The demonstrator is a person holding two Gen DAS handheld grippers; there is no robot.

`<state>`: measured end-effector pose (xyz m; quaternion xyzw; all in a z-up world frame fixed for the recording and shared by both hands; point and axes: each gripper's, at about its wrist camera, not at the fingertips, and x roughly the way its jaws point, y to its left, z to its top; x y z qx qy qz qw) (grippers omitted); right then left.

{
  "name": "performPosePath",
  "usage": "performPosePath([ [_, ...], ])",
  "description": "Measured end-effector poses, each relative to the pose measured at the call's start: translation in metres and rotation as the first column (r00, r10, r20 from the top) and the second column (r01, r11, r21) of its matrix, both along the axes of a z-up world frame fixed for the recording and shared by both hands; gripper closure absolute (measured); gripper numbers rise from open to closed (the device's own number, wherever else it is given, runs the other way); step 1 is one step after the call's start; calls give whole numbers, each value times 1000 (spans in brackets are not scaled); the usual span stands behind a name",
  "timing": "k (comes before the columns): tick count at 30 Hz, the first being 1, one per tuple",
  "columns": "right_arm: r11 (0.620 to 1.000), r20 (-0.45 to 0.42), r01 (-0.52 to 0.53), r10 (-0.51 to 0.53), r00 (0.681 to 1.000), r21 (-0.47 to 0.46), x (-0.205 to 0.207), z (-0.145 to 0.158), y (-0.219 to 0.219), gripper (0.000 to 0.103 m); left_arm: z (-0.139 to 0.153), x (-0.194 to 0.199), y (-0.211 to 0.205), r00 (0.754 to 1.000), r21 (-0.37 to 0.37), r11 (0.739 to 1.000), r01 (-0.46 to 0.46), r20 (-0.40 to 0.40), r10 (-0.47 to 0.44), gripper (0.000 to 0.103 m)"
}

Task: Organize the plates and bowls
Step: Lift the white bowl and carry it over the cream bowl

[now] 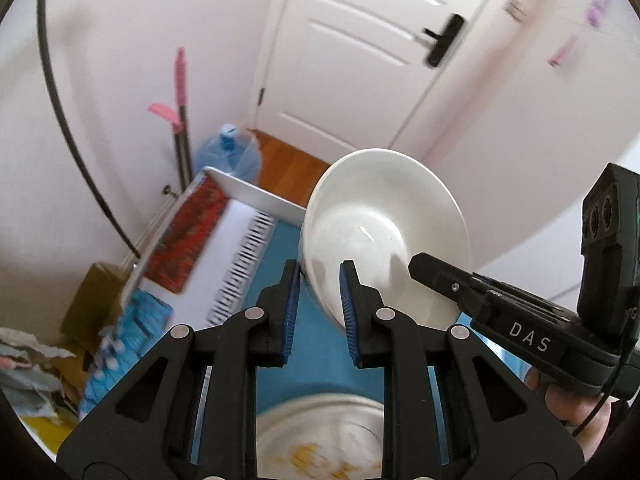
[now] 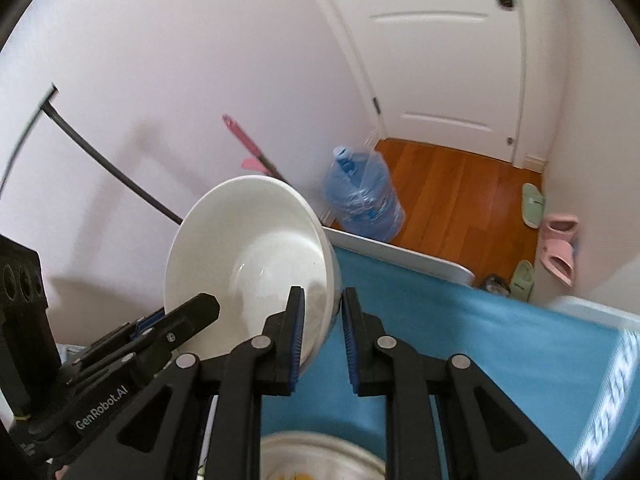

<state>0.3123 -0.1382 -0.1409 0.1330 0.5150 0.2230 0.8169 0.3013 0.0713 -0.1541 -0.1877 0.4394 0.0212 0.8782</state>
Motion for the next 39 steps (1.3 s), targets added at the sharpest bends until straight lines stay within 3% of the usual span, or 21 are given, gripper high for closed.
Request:
performPosePath([
  [10,990,34,127,-125,992,-65,-100,31,-133,86,20,-56,-155,986,-13,986,168,10,-168,85],
  [15,976,27,193,-192,981,-102,-142,31,-190,86,14,-77,-227,966,-24,966,258,-8,-258,85],
  [21,962,-10,238,-242,970,-134,-182,13,-235,86,-5,-97,-286,942,2,944,330,-59,-330,85],
  [31,957,-124,246,-266,956,-154,-231,-37,-260,86,-55,-119,-326,898,35,914,403,-206,-388,85],
  [39,959,-164,233,-259,952,-163,-231,-59,-265,86,-70,-114,-334,877,71,900,430,-269,-398,85],
])
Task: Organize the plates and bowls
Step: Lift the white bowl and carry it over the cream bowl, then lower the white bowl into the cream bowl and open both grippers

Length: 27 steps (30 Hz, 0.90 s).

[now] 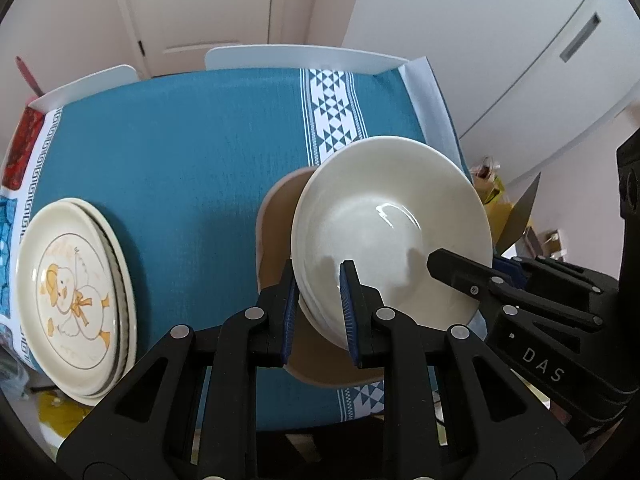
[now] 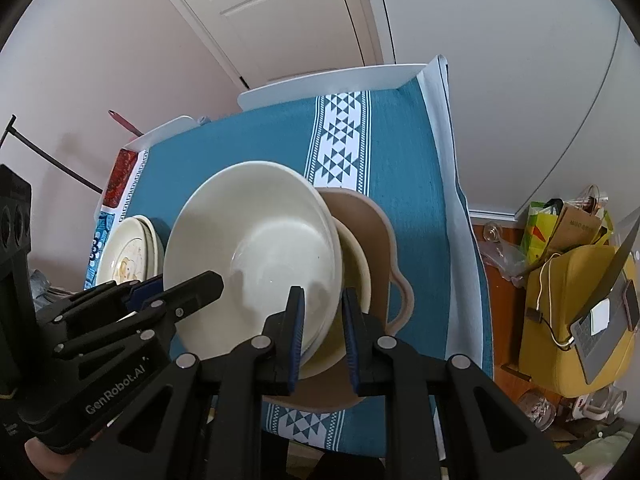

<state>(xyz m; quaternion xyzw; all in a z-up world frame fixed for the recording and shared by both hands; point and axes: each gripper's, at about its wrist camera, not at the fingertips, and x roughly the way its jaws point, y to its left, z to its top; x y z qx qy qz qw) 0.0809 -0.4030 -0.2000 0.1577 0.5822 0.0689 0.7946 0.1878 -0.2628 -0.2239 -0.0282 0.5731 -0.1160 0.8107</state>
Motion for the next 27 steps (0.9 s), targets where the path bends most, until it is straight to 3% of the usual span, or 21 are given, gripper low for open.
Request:
performPosePath([
  [18,999,-6,-27,27,1000,-41,0,-6,3,86,-12,12,-13,999,149,988,46,-18,-44,85],
  [27,997,-1,-35,35,999,-71,-1,-5,8,84,-19,11,-14,998,178,983,50,-37,-44,85],
])
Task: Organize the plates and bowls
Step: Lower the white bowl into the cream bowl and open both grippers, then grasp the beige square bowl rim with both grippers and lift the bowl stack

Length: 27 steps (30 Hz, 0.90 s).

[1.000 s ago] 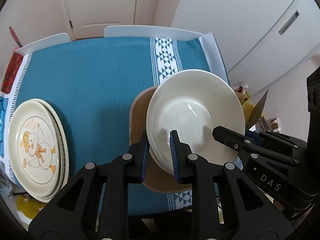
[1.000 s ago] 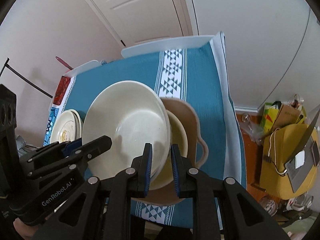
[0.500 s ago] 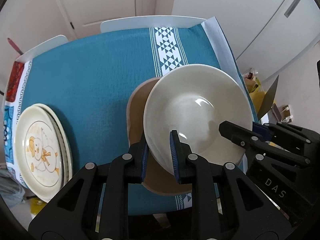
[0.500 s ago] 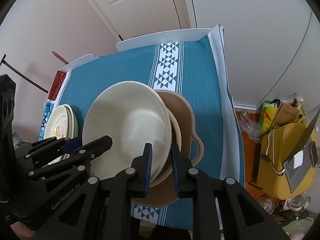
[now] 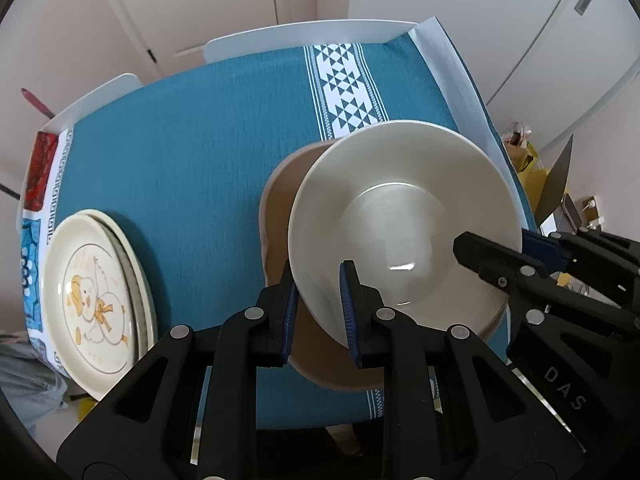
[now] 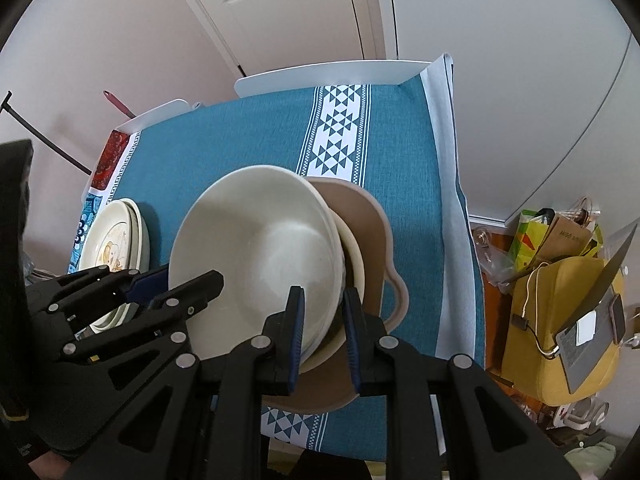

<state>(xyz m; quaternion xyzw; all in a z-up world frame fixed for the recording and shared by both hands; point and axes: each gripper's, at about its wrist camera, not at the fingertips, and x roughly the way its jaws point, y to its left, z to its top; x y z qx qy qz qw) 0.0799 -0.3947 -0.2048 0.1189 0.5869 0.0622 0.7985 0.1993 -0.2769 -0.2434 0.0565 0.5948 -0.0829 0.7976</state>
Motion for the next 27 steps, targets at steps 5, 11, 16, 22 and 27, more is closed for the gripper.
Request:
performPosePath([
  [5,1000,3,4,-4,1000,-19,0,1,0,84,-1,0,-2,1000,12,1000,4,3,-4,85],
  [11,1000,3,11,-11,1000,-20,-2,1,0,84,0,-1,-2,1000,10,1000,6,7,-6,85],
  [16,999,18,32,-33,999,34,-4,5,-7,84,15,-4,8,998,-27,999,-21,51,23,85],
  [22,995,134,37,-49,990,94,-6,50,-29,84,68,-7,35,976,-70,994,-80,199,92,85],
  [27,996,215,13,-33,976,91,-10,80,-39,58,93,-12,58,956,-96,990,-104,266,126,15],
])
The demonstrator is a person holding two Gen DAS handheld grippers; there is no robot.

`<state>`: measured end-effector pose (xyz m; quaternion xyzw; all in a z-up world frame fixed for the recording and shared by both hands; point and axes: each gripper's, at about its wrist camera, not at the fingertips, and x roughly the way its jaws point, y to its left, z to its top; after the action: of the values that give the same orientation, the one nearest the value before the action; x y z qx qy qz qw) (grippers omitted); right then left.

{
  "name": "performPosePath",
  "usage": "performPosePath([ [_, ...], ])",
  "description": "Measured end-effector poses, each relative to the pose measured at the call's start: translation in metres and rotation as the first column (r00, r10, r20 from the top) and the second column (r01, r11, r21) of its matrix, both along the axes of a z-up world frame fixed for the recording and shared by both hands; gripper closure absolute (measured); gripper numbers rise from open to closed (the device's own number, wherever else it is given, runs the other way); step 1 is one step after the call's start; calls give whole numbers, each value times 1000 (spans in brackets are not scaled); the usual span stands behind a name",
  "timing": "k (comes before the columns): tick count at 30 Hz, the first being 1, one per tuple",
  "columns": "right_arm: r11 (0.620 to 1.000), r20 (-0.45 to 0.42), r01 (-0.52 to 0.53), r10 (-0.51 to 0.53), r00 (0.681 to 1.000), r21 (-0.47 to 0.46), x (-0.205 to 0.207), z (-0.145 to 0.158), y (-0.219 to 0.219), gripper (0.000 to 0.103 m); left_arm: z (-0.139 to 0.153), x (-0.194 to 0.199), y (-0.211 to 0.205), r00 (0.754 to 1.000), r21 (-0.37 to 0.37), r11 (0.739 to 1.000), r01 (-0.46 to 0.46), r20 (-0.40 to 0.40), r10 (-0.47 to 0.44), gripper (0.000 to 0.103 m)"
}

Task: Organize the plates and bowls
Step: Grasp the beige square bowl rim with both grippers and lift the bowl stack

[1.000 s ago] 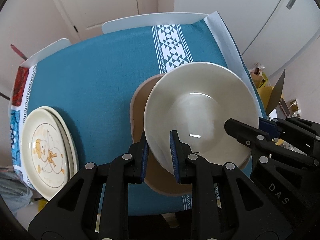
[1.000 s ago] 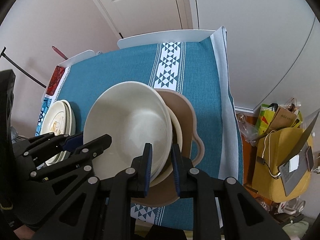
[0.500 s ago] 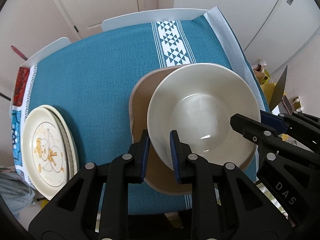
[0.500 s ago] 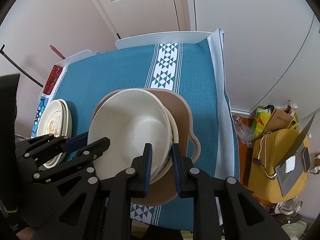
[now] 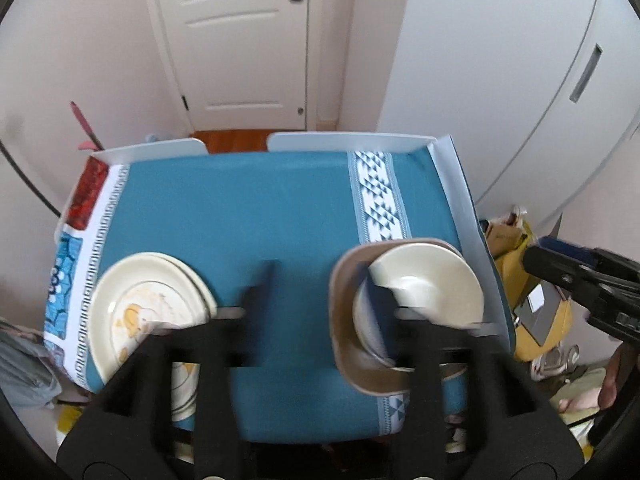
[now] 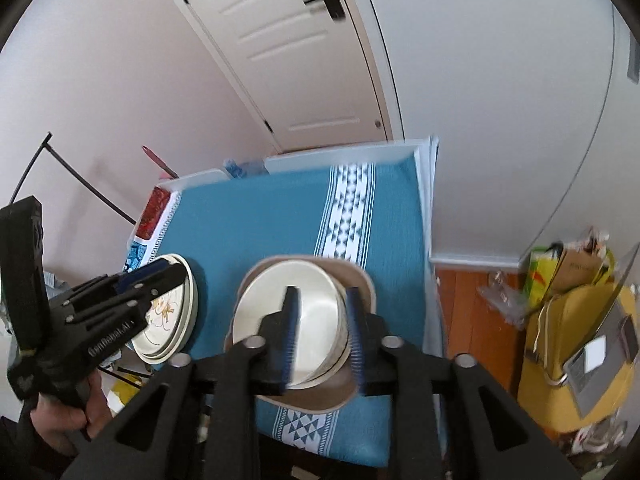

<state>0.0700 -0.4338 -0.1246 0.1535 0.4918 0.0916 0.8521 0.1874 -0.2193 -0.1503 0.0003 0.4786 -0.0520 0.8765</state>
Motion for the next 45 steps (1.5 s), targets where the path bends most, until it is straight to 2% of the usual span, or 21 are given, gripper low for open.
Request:
performPosePath([
  [1,1000,8,0,0,1000,-5,-1,3,-1,30,3,-2,4,1000,2,1000,-3,19,3,4],
  [2,1000,17,1,-1,1000,-10,-3,5,-2,8,6,-5,7,999,2,1000,-3,45,3,0],
  [3,1000,31,1,0,1000,-19,-5,8,-3,4,9,-7,11,999,2,1000,8,51,-8,0],
  [5,999,40,-3,5,999,-41,-9,7,-5,3,7,-6,14,999,14,999,31,20,-31,0],
  [7,996,10,-27,28,1000,-80,-12,-1,-7,3,1,-6,18,998,34,998,54,-15,-53,0],
  [10,983,-97,-73,57,994,-170,-12,-19,-5,3,-17,-6,21,991,50,994,102,-93,-97,0],
  [16,962,-264,-127,62,963,-240,-5,-51,3,3,-63,2,8,950,76,975,207,-255,-182,0],
  [22,938,-373,-213,101,922,-273,6,-82,21,3,-96,7,-9,906,95,948,303,-338,-256,0],
  [25,919,-409,-265,130,903,-293,7,-94,31,3,-108,9,-15,888,77,940,332,-361,-284,0],
  [27,903,-424,-306,160,891,-302,9,-101,39,8,-114,11,-20,880,73,934,351,-367,-302,3],
  [28,897,-432,-324,174,885,-302,7,-104,42,14,-116,11,-21,877,70,931,358,-369,-309,5],
  [29,893,-433,-339,190,881,-296,8,-107,44,26,-119,11,-24,871,64,928,367,-373,-319,10],
  [32,889,-445,-374,231,865,-265,10,-115,51,42,-127,15,-27,856,53,921,386,-393,-336,26],
  [34,875,-455,-403,253,854,-269,11,-122,54,46,-131,17,-29,848,33,919,394,-399,-349,31],
  [36,880,-454,-408,269,850,-243,12,-129,52,49,-136,19,-31,843,14,917,398,-399,-360,43],
  [37,885,-448,-402,269,853,-234,13,-131,50,55,-140,21,-32,841,3,917,398,-401,-364,45],
  [38,888,-441,-400,271,855,-229,14,-134,48,63,-143,22,-33,838,-9,918,397,-404,-366,54],
  [42,900,-405,-385,281,870,-204,15,-141,44,76,-150,24,-38,830,-54,914,403,-400,-390,78],
  [45,913,-376,-374,292,879,-166,14,-146,48,87,-149,21,-45,831,-56,903,425,-371,-414,91],
])
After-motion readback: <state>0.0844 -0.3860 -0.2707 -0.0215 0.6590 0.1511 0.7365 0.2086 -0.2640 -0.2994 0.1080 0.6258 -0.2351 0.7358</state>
